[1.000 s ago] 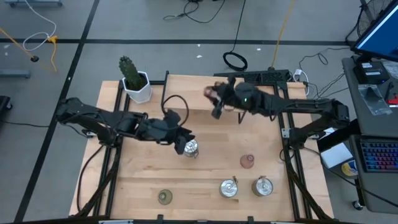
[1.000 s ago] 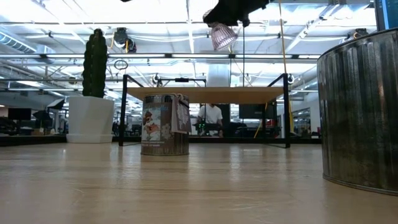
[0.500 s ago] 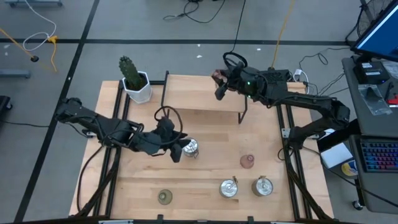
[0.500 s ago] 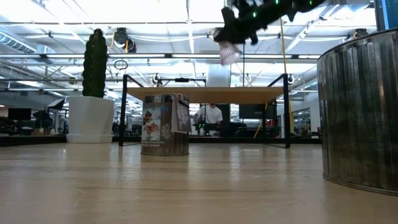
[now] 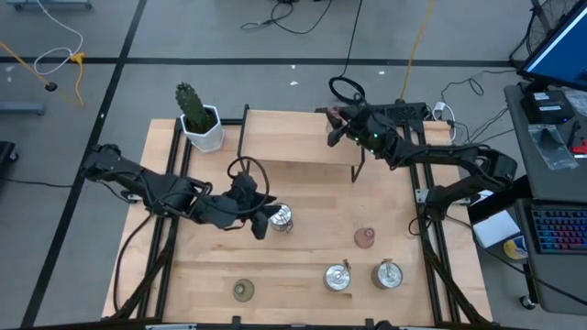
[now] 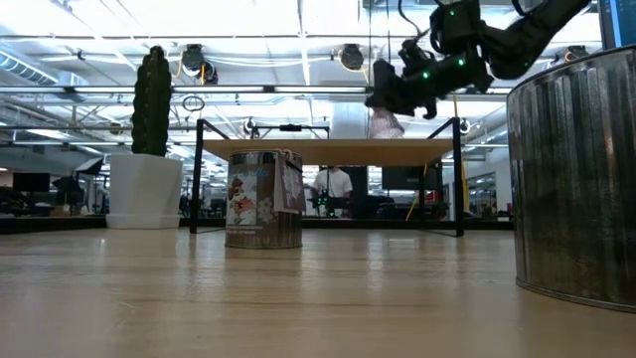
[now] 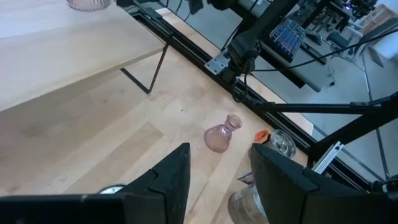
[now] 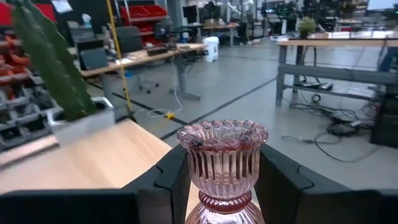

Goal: Pick & Place candle stick holders
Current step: Put the left red candle holder on the shelf

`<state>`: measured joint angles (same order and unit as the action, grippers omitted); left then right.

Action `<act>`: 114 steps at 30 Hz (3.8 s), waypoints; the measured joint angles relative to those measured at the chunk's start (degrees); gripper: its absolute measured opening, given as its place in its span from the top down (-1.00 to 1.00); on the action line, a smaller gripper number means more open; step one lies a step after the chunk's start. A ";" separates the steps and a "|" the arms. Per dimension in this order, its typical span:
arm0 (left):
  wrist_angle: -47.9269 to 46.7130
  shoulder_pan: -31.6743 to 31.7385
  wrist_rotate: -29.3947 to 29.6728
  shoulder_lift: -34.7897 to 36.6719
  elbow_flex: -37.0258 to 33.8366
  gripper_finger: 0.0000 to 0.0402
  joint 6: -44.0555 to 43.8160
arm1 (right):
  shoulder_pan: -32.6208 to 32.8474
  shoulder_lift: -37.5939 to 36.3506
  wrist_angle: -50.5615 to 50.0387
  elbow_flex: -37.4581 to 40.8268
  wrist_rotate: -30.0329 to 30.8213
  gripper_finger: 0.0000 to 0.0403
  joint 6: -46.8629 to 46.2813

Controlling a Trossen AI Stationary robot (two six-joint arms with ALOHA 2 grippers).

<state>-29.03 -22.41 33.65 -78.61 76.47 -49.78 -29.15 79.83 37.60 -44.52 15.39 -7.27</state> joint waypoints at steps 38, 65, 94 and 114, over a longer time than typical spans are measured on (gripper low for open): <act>0.17 2.53 0.96 0.00 0.00 0.16 -1.33 | -2.42 1.70 0.20 1.47 5.56 0.33 1.73; 0.15 2.60 1.14 -0.02 0.00 0.16 0.37 | -2.22 1.75 4.69 1.47 3.50 0.32 -3.55; 0.59 3.17 1.39 -0.02 -0.01 0.16 0.16 | -1.90 5.38 8.92 1.47 2.41 0.31 -2.93; 0.65 4.01 1.20 -0.02 -0.02 0.16 0.20 | -1.88 5.33 5.71 1.45 0.75 0.23 -2.46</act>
<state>-28.38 -18.39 34.85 -78.63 76.45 -49.58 -31.03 85.17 43.31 -43.07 16.14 -9.73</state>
